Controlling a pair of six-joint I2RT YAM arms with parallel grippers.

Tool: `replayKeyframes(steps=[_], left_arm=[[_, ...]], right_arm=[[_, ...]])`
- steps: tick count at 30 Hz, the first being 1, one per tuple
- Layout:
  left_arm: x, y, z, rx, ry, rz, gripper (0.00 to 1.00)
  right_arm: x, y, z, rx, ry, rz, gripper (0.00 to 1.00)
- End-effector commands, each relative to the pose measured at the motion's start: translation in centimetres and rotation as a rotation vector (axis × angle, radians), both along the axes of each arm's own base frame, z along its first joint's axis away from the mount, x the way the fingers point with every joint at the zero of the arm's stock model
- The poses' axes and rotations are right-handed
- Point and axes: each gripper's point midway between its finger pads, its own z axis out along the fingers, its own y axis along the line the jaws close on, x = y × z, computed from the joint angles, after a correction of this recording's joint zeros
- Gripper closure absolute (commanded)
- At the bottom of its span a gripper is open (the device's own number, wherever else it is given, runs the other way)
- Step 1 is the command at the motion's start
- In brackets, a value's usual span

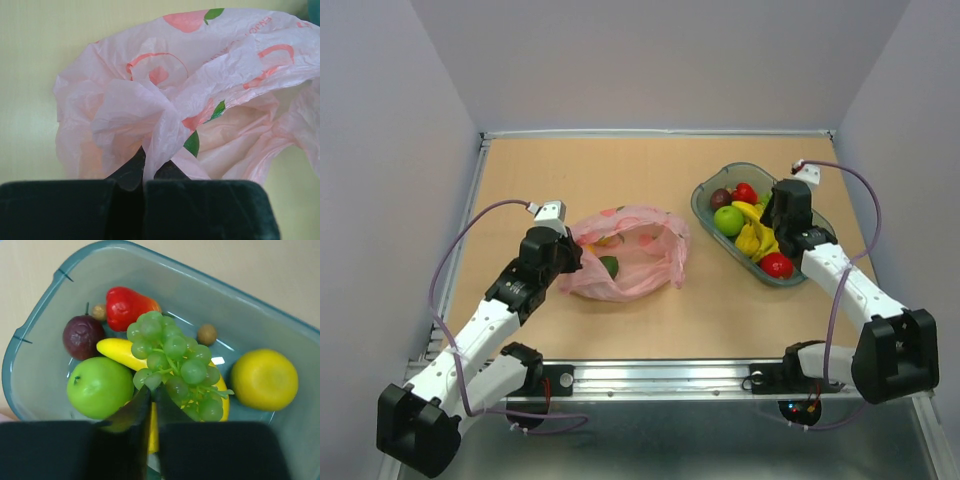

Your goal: Untie the knot of the plastic bag and take out the fruit

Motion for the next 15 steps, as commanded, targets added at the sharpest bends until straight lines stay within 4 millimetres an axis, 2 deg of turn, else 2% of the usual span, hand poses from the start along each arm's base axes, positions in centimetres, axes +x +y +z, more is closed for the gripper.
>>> replayKeyframes(steps=[1,4,5,7,10,12,14,15], left_arm=[[0.3,-0.8,0.8,-0.016,-0.054,-0.048,1.00],[0.2,-0.9,0.6,-0.013,-0.048,-0.063,1.00],[0.2,-1.0,0.7,-0.016,-0.046,-0.064,1.00],[0.1,-1.1,0.6,-0.020,-0.047,-0.068,1.00],[0.3,-1.0,0.6,-0.014,-0.046,-0.062,1.00],[0.8,-1.1,1.3,-0.005,-0.052,-0.059,1.00],[1.3,-1.4,2.3,-0.004,-0.051,-0.064,1.00],[1.9,-2.2,4.2,-0.030,-0.064,-0.081,1.00]], right_arm=[[-1.3,-2.1,0.0,0.000,-0.042,-0.113,0.65],[-2.1,-1.5,-0.4,0.004,-0.020,-0.058,0.12],[-2.0,-1.0,0.7,-0.001,-0.032,-0.020,0.07],[-2.4,0.6,1.3,0.013,-0.013,0.085,0.00],[-2.9,2.3,3.9,0.041,-0.049,0.197,0.00],[-3.5,3.4,5.7,0.065,-0.083,0.264,0.00],[-3.9,4.1,6.8,0.079,-0.110,0.307,0.00],[-4.2,4.6,7.6,0.092,-0.130,0.339,0.00]])
